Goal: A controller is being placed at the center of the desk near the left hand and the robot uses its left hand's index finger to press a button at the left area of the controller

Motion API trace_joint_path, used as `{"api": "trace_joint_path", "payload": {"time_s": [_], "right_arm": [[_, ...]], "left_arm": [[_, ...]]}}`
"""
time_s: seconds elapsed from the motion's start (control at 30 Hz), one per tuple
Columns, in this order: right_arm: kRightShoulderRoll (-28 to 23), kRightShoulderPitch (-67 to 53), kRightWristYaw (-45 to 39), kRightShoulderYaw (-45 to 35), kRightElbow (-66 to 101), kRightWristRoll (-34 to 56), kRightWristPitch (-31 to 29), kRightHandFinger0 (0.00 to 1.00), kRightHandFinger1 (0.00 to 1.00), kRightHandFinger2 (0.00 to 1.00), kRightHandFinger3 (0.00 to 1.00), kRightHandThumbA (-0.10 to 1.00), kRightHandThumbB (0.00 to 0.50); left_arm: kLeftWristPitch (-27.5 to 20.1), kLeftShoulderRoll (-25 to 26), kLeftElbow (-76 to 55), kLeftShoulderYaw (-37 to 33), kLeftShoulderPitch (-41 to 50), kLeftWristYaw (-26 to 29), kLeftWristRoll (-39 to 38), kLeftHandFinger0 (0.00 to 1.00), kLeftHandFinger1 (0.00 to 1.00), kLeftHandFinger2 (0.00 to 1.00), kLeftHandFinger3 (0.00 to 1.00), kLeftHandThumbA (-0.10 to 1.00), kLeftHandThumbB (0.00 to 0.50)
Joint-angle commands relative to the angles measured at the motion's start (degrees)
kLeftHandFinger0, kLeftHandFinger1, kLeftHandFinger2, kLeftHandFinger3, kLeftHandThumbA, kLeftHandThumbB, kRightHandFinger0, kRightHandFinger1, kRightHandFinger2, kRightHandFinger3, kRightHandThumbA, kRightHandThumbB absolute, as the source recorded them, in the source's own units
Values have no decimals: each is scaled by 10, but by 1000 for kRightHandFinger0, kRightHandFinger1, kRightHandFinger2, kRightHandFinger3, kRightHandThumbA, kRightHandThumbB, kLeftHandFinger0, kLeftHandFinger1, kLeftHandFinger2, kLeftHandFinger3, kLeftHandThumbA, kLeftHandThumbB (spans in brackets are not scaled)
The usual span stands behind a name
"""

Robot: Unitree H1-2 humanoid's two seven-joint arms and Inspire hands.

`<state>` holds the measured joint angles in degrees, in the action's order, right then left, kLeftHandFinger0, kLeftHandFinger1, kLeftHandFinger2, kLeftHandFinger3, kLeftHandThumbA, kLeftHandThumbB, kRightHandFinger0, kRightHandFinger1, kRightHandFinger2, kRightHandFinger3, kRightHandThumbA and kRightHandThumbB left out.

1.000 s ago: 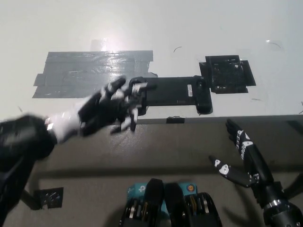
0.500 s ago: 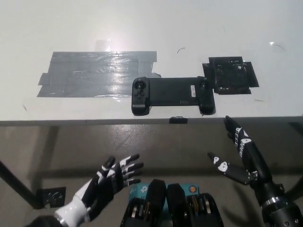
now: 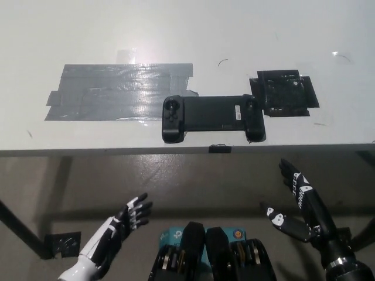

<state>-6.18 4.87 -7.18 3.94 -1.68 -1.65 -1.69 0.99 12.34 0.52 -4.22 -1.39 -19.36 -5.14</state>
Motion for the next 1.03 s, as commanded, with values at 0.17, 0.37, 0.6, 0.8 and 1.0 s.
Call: {"api": "trace_joint_path", "payload": {"time_s": [0.17,0.37,0.6,0.8,1.0], "right_arm": [[0,20,-9,-1,25,14,-12,1000,1000,1000,1000,679,243],[-1,23,-11,-1,27,13,-11,1000,1000,1000,1000,688,240],[0,23,-13,0,27,17,-8,1000,1000,1000,1000,694,249],[2,23,-16,2,30,16,0,1000,1000,1000,1000,704,256],[5,21,-15,4,27,14,-2,1000,1000,1000,1000,726,254]], "left_arm": [[-106,-6,1,18,-19,60,64,1000,1000,1000,1000,1000,272],[-119,-8,5,16,-24,63,69,1000,1000,1000,1000,1000,251],[-126,-10,3,18,-21,67,69,1000,1000,1000,1000,1000,241],[-128,-18,3,24,-18,72,61,1000,1000,1000,1000,1000,242],[-134,-29,0,32,-13,85,61,1000,1000,1000,1000,1000,242]]}}
